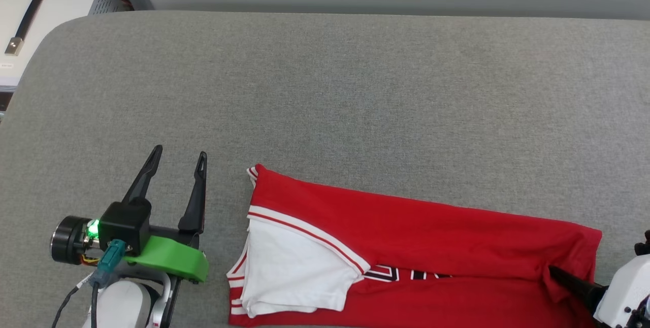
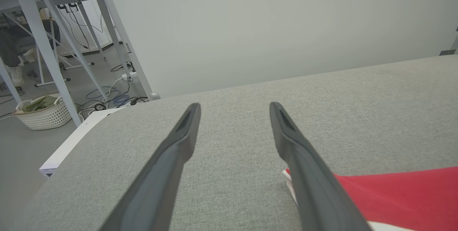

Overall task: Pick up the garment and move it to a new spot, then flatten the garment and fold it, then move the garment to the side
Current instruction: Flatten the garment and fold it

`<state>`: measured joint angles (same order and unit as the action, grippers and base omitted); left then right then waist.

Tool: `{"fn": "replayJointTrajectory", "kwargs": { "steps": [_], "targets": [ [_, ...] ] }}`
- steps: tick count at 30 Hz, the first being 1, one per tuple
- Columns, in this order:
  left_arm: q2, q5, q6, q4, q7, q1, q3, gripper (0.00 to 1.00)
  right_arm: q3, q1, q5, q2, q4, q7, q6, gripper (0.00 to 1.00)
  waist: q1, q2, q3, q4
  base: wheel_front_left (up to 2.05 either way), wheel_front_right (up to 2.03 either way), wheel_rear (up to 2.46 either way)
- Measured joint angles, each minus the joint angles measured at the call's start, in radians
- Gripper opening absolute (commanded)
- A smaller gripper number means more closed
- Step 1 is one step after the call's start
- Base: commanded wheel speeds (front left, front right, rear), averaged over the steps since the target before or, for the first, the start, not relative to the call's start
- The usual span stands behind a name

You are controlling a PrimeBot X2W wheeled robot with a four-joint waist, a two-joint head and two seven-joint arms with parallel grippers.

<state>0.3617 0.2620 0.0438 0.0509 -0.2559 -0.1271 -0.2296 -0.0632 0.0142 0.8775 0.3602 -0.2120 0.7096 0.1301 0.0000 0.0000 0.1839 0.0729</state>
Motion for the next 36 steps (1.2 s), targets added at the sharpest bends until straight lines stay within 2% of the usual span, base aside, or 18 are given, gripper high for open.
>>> {"fn": "replayJointTrajectory", "kwargs": {
  "steps": [2, 3, 5, 6, 15, 21, 28, 36],
  "targets": [
    [-0.008, -0.007, -0.014, 0.004, 0.0, 0.004, 0.014, 1.0, 0.011, -0.007, 0.002, -0.007, -0.002, -0.004, 0.0, 0.97, 0.0, 0.0, 0.001, -0.004, 0.0, 0.0, 0.0],
    [-0.012, -0.012, -0.02, 0.007, 0.0, 0.004, 0.018, 1.0, 0.018, -0.01, 0.006, -0.007, -0.003, -0.009, 0.0, 0.61, 0.0, 0.0, 0.0, -0.005, 0.0, 0.0, 0.0],
    [-0.017, -0.025, -0.03, 0.012, 0.0, 0.004, 0.028, 1.0, 0.028, -0.015, 0.009, -0.008, -0.009, -0.018, 0.0, 0.03, 0.0, 0.0, -0.002, -0.007, 0.0, 0.0, 0.0],
    [-0.02, -0.03, -0.034, 0.014, 0.0, 0.004, 0.035, 1.0, 0.034, -0.016, 0.012, -0.008, -0.011, -0.022, 0.0, 0.0, 0.0, 0.0, -0.004, -0.008, 0.0, 0.0, 0.0],
    [-0.052, -0.052, -0.065, 0.033, 0.0, 0.017, 0.073, 1.0, 0.058, -0.017, 0.032, 0.013, -0.027, -0.114, 0.002, 0.0, 0.0, 0.0, -0.028, -0.022, 0.0, 0.0, 0.0],
    [-0.078, -0.061, -0.08, 0.04, 0.0, 0.024, 0.093, 1.0, 0.05, -0.016, -0.001, 0.077, -0.055, -0.181, 0.003, 0.0, 0.0, 0.0, -0.044, -0.028, 0.0, 0.0, 0.0],
    [-0.107, -0.073, -0.098, 0.056, 0.0, 0.03, 0.116, 1.0, -0.01, -0.018, -0.056, 0.15, -0.099, -0.24, 0.002, 0.0, 0.0, 0.0001, -0.066, -0.026, 0.0, 0.0, 0.0],
    [-0.143, -0.088, -0.114, 0.069, 0.0, 0.05, 0.136, 1.0, -0.021, -0.001, -0.065, 0.149, -0.034, -0.239, 0.002, 0.0, 0.0, 0.0001, -0.101, -0.013, 0.0, 0.0, 0.0]
  ]
}}
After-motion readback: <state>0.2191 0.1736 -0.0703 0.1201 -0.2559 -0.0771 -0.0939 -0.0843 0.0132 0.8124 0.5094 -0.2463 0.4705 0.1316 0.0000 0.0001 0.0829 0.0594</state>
